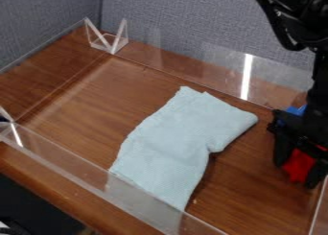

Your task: Move the red object to the left of cloth

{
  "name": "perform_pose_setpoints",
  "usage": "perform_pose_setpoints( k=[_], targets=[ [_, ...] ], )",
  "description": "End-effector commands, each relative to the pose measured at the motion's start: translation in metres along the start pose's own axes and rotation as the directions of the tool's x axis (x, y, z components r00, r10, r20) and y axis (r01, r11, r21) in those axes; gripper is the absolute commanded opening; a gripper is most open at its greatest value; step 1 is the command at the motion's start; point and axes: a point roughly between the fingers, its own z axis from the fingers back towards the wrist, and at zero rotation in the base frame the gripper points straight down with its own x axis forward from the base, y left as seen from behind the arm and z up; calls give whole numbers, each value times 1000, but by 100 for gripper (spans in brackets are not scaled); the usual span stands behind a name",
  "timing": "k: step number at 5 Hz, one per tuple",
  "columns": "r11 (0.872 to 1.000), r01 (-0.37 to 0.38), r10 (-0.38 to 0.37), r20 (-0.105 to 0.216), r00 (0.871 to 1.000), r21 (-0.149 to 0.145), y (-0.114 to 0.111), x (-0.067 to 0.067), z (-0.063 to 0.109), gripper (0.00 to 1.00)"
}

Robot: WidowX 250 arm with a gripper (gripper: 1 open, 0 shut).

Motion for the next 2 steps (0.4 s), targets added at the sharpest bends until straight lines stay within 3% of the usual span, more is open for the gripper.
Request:
perform_pose_setpoints(
  k=[1,2],
  targets=[
    [999,41,-41,27,999,0,0,3,1,0],
    [999,51,-51,28,998,1,0,3,-1,0]
  ],
)
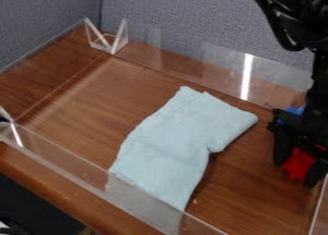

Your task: Move the red object to the left of cloth

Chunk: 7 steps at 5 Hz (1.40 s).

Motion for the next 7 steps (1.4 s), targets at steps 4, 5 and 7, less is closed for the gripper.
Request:
perform_pose_setpoints(
  k=[4,5,7],
  targets=[
    [998,62,-65,88,994,28,3,-4,37,0],
    [997,69,-73,121,990,40,3,-6,55,0],
    [996,-2,-22,245,969,95,28,-34,135,0]
  ],
)
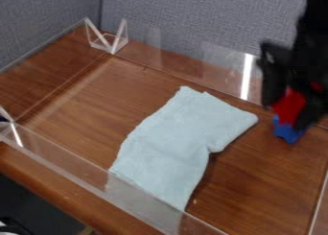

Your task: Move the red object to the left of cloth

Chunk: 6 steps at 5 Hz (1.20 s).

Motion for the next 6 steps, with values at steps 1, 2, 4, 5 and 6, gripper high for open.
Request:
perform_pose_setpoints(
  k=[1,2,4,5,6],
  targets=[
    [997,-71,68,83,994,32,26,-10,46,0],
    [980,-190,187,65,980,56,58,-46,51,0],
    [950,-302,303,1,953,75,106,-104,32,0],
    [945,-317,320,-26,947,77,119,-115,12,0],
    [943,-322,327,-59,943,80,124,-120,-13,0]
  ],
)
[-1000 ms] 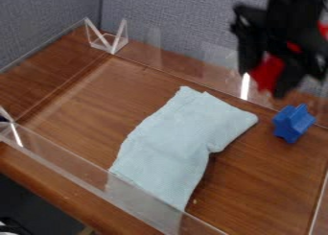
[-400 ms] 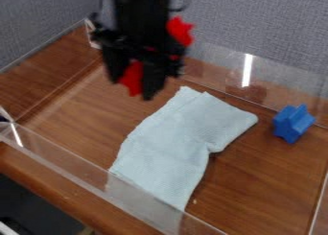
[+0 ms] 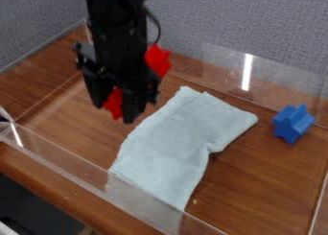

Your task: Move the red object to the left of cloth

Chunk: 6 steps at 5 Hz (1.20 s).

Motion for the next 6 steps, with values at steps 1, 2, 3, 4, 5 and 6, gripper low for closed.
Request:
perform_pose_setpoints(
  k=[1,2,3,4,5,6],
  targets=[
    [1000,-3,4,-4,1000,12,5,5,-21,0],
    [1000,0,0,-28,1000,12,6,6,-44,0],
    [1000,-17,17,-23,1000,0,10,11,-50,100],
    [1000,-18,18,-26,999,-3,12,20,-59,100],
    [1000,-21,20,-34,999,-6,14,25,-68,100],
    [1000,-26,26,-39,999,-9,18,29,-75,100]
  ],
)
